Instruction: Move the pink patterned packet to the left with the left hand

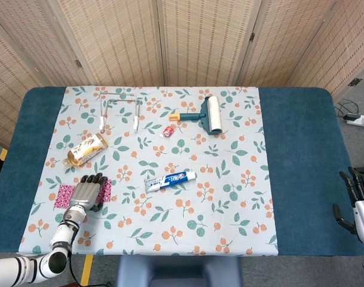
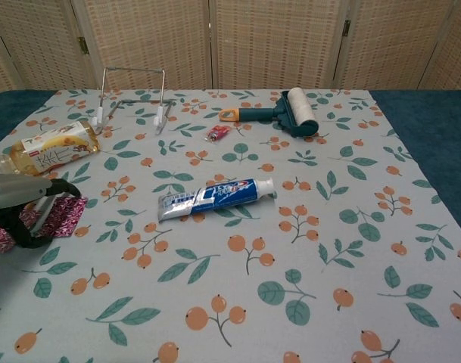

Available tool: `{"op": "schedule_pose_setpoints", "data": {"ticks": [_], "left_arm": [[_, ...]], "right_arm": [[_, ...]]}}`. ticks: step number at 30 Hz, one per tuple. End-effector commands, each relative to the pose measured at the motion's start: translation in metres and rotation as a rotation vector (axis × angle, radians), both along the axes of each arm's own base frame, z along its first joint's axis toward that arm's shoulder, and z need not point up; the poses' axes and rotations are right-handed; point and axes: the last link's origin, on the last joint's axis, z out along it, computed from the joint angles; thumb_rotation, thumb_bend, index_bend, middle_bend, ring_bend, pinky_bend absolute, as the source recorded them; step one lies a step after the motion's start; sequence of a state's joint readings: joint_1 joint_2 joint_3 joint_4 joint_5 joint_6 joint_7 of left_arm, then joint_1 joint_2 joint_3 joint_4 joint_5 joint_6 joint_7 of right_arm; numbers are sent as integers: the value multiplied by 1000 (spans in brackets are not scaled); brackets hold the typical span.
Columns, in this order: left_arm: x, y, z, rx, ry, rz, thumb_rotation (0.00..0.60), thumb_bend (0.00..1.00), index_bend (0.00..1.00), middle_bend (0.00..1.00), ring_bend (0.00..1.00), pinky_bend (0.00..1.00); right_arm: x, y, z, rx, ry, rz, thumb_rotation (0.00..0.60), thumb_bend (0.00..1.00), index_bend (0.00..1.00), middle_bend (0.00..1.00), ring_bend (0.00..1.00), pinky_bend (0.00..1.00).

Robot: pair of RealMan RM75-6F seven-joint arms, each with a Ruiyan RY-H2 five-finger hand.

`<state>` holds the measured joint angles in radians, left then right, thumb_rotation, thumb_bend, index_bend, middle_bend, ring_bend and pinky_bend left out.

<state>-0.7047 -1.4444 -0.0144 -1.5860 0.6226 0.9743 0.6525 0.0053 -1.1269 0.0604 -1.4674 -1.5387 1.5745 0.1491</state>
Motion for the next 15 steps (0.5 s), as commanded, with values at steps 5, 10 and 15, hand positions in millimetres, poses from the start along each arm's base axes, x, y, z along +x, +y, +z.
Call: {"op": "schedule_pose_setpoints", "data": {"ticks": [5, 10, 15], "left_arm": [[-1, 0, 1, 10, 9, 5, 600, 347, 87, 0, 0, 0], [-1, -1, 0, 4, 13, 5, 600, 347, 87, 0, 0, 0], [-1, -1, -2, -1, 15, 1, 600, 347, 88, 0, 0, 0]], "right_arm": [[0, 0, 0, 2, 0, 2, 600, 495, 0, 0, 0, 0], [1, 0, 0, 1, 0, 2, 600, 495, 0, 0, 0, 0], [0, 1, 0, -1, 0, 0, 600, 495, 0, 0, 0, 0]]}}
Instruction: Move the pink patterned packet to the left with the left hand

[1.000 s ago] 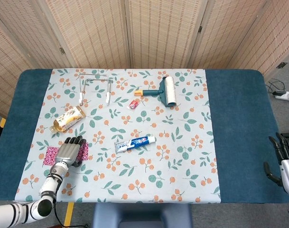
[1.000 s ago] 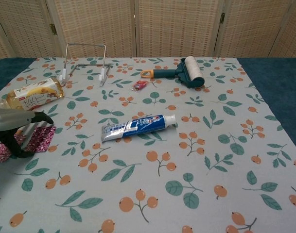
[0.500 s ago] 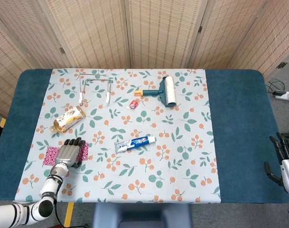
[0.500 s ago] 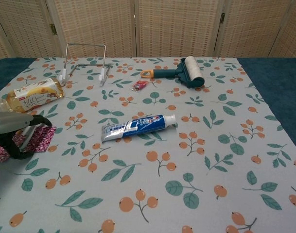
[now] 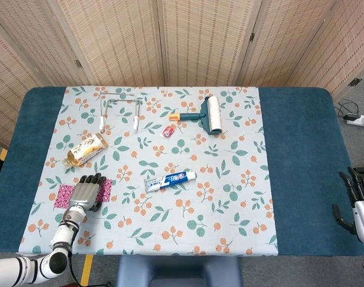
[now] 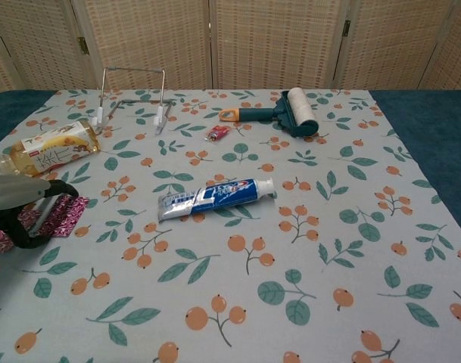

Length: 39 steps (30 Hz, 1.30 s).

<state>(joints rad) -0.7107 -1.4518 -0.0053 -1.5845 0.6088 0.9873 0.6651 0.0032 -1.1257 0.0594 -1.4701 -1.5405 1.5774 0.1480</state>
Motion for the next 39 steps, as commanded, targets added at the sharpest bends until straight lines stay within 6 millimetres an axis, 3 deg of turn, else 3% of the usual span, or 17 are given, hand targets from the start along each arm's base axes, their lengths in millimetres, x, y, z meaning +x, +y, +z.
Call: {"op": "schedule_pose_setpoints", "data": {"ticks": [1, 22, 31, 39], "left_arm": [[0, 0, -1, -2, 1, -1, 600, 347, 88, 0, 0, 0], [5, -2, 8, 43, -13, -53, 600, 347, 187, 0, 0, 0], [4, -9, 32, 66, 26, -127, 600, 347, 186, 0, 0, 0], [-16, -18, 65, 81, 91, -190, 600, 347, 187, 0, 0, 0]], "right_arm": [[0, 0, 0, 0, 0, 0, 600, 495, 0, 0, 0, 0], [0, 0, 1, -5, 0, 0, 600, 496, 0, 0, 0, 0], [1, -1, 1, -7, 0, 4, 600, 495, 0, 0, 0, 0], [4, 0, 1, -7, 0, 10, 600, 495, 0, 0, 0, 0]]}}
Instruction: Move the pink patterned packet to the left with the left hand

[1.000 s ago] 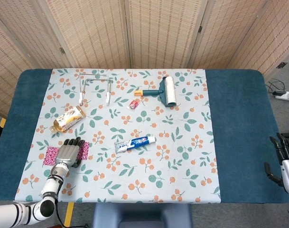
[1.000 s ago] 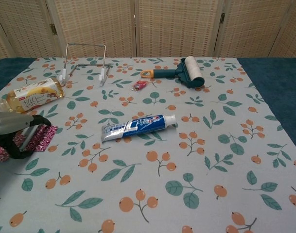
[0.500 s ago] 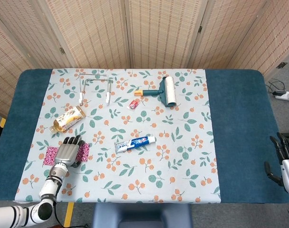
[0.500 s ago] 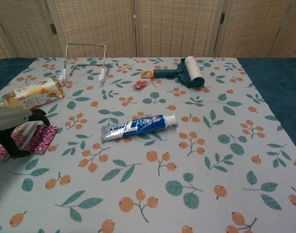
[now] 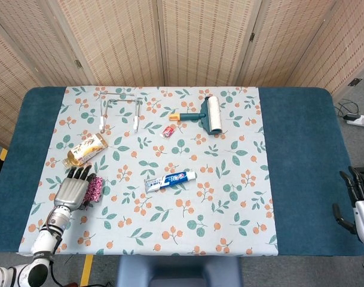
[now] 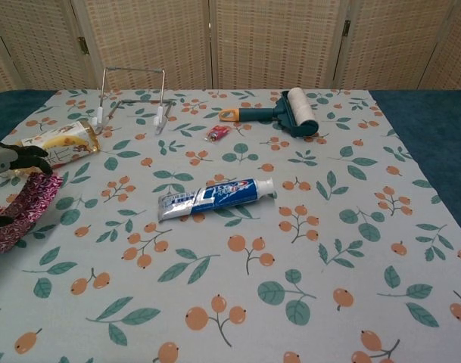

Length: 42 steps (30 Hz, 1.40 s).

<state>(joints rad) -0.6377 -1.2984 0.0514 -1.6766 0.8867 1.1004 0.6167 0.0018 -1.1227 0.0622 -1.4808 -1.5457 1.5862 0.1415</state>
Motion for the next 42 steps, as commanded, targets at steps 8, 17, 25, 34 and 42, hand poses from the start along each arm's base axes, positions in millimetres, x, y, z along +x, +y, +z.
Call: {"op": "schedule_pose_setpoints", "data": {"ticks": [8, 17, 25, 34, 42], "left_arm": [[-44, -14, 35, -13, 37, -16, 600, 344, 176, 0, 0, 0], [-68, -21, 39, -30, 62, -5, 600, 342, 179, 0, 0, 0], [-80, -20, 37, -38, 91, 11, 600, 341, 183, 0, 0, 0], [-95, -14, 37, -40, 105, 48, 600, 341, 174, 0, 0, 0], [-103, -12, 35, -43, 109, 69, 600, 340, 169, 0, 0, 0]], "right_arm": [[5, 4, -1, -2, 2, 10, 600, 496, 0, 0, 0, 0], [10, 5, -2, -2, 5, 20, 600, 495, 0, 0, 0, 0], [11, 8, -2, -5, 8, 21, 600, 495, 0, 0, 0, 0], [11, 10, -3, -7, 7, 16, 600, 495, 0, 0, 0, 0], [13, 12, -4, -8, 11, 14, 600, 496, 0, 0, 0, 0]]}}
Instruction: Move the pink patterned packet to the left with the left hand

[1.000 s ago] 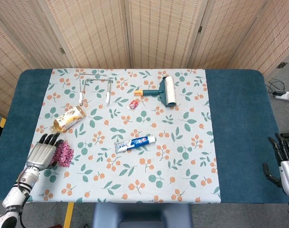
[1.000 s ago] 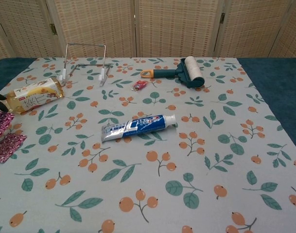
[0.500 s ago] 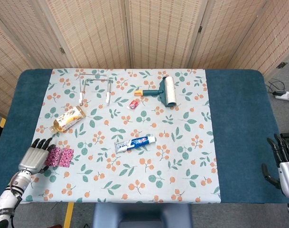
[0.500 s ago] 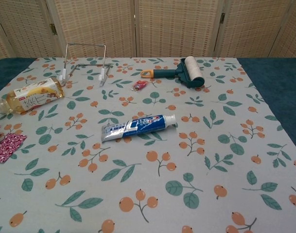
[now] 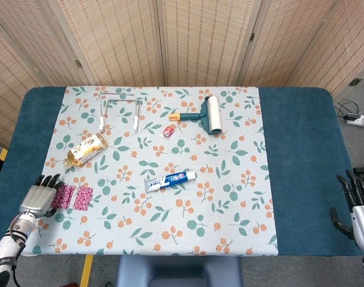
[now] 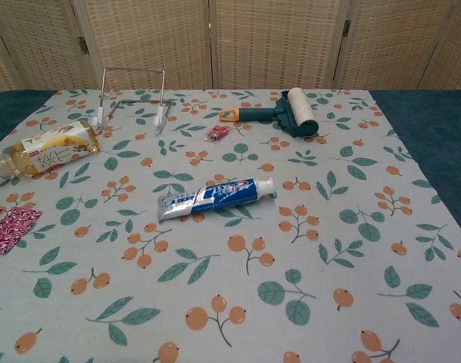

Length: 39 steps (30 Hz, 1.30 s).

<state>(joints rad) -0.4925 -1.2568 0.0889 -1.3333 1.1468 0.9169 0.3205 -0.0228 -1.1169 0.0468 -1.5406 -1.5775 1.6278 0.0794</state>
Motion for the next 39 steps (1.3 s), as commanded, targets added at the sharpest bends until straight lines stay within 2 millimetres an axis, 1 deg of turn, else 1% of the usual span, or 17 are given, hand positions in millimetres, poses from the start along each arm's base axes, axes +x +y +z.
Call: {"op": "schedule_pose_setpoints", "data": {"ticks": [1, 39], "left_arm": [[-1, 1, -1, -2, 2, 0, 600, 341, 168, 0, 0, 0], [-2, 6, -7, -20, 13, 19, 600, 338, 161, 0, 0, 0]], "right_arm": [[1, 0, 0, 0, 1, 0, 600, 495, 0, 0, 0, 0], [5, 7, 0, -14, 7, -7, 600, 496, 0, 0, 0, 0]]}}
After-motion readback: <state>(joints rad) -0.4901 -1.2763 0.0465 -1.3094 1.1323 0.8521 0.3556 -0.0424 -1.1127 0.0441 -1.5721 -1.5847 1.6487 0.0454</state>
